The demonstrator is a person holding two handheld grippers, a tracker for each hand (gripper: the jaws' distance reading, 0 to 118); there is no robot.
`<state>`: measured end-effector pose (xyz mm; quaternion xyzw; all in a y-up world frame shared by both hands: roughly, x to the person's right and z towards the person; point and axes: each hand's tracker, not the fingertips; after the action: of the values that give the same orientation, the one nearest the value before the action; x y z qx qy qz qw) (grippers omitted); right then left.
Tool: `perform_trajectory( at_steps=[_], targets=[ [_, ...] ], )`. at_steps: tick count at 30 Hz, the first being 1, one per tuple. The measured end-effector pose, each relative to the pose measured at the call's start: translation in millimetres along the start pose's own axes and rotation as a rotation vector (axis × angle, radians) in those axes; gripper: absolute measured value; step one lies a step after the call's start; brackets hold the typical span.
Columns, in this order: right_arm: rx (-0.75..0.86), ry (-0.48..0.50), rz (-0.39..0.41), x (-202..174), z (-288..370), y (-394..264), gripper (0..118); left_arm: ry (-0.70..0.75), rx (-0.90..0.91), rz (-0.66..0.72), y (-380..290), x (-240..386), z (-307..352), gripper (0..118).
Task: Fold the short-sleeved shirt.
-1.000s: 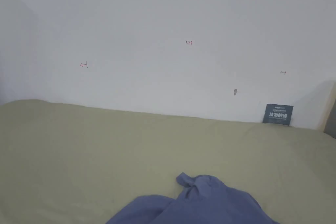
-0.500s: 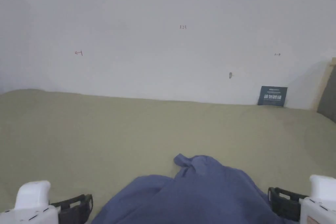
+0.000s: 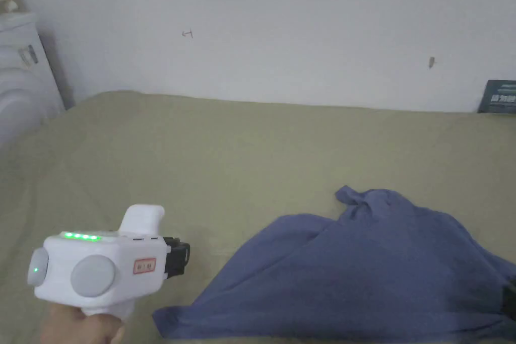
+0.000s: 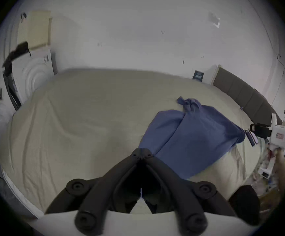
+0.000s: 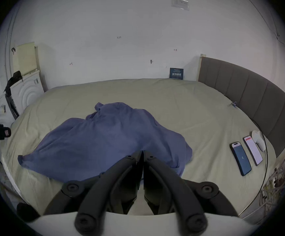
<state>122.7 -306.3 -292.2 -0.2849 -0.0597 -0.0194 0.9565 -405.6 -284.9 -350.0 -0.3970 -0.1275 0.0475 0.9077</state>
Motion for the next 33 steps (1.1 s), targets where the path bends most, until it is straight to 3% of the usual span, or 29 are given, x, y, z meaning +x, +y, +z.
perform_trajectory(
  at_steps=[4,6,7,8,9,10,12,15,17,20,21,23,29,33],
  targets=[
    [-0.014,0.027,-0.001,-5.6,-3.3,0.1,7,0.003,-0.156,-0.025,4.1,-31.0,-17.0,0],
    [-0.028,0.042,0.013,-8.1,-6.4,-1.6,7,0.039,-0.198,-0.027,-1.6,-38.4,-25.3,14],
    [-0.035,0.043,0.022,-12.7,-4.4,-3.6,7,0.04,-0.195,-0.028,-4.4,-42.1,-27.0,14],
    [-0.044,0.046,0.029,-13.5,-5.8,-4.6,7,0.026,-0.213,-0.023,-6.4,-42.3,-31.0,46],
    [-0.057,0.057,0.035,-13.2,-7.6,-5.1,7,-0.008,-0.242,0.004,-11.2,-44.8,-33.3,98],
    [-0.068,0.069,0.036,-12.8,-9.2,-5.7,7,-0.047,-0.24,0.03,-15.6,-48.4,-32.8,114],
    [-0.073,0.068,0.038,-14.9,-11.7,-8.8,7,-0.12,-0.233,0.074,-22.9,-51.2,-38.1,110],
    [-0.092,0.065,0.046,-16.1,-19.1,-11.6,7,-0.083,-0.282,0.073,-35.5,-49.4,-56.0,109],
    [-0.103,0.082,0.039,-17.1,-22.8,-11.7,7,-0.035,-0.326,0.041,-43.8,-48.7,-70.2,97],
    [-0.115,0.086,0.056,-17.3,-32.3,-10.5,7,-0.021,-0.338,0.0,-56.3,-44.2,-78.7,35],
    [-0.119,0.087,0.07,-17.8,-35.8,-7.7,7,0.0,-0.329,-0.027,-59.7,-42.9,-79.6,19],
    [-0.118,0.09,0.087,-15.9,-45.1,-1.1,7,-0.056,-0.266,0.02,-61.2,-44.8,-72.8,3],
    [-0.151,0.149,0.163,-14.8,-105.9,65.4,7,-0.042,-0.221,0.026,-60.5,-43.1,-64.8,3],
    [-0.186,0.208,0.283,-16.4,-178.1,131.9,7,-0.038,-0.212,0.04,-65.5,-42.1,-64.9,3]
  ],
)
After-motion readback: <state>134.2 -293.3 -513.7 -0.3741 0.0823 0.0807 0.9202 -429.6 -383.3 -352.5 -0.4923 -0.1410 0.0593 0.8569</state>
